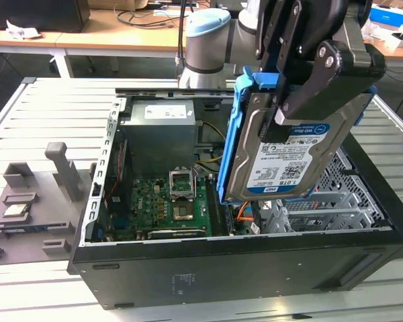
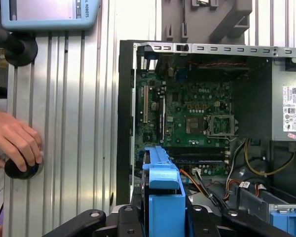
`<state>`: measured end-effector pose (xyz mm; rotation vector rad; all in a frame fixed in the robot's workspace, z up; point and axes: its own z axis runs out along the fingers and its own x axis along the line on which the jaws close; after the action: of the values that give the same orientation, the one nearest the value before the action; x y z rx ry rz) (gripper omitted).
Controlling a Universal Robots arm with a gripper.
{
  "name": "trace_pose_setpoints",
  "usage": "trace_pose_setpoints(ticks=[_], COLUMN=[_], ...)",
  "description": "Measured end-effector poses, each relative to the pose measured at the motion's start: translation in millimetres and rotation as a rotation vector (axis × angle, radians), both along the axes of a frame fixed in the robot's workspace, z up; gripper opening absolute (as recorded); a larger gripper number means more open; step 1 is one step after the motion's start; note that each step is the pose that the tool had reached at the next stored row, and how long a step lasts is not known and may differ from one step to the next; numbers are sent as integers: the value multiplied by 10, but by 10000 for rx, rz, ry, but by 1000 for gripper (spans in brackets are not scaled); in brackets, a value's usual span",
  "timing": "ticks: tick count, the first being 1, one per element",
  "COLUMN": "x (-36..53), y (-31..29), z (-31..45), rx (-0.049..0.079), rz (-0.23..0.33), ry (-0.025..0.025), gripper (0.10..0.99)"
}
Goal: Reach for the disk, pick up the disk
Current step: 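Pick up the disk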
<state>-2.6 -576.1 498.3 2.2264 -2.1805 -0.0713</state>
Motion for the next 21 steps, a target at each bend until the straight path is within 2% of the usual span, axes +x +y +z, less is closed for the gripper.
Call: trace_pose_setpoints(ticks=[5, 15, 21], x=[78, 311, 413], y=[0, 2, 13], z=[-5, -20, -22], rx=[-2, -8, -13], rz=[-1, 0, 0], ry=[-1, -1, 0], gripper=[365, 365, 365])
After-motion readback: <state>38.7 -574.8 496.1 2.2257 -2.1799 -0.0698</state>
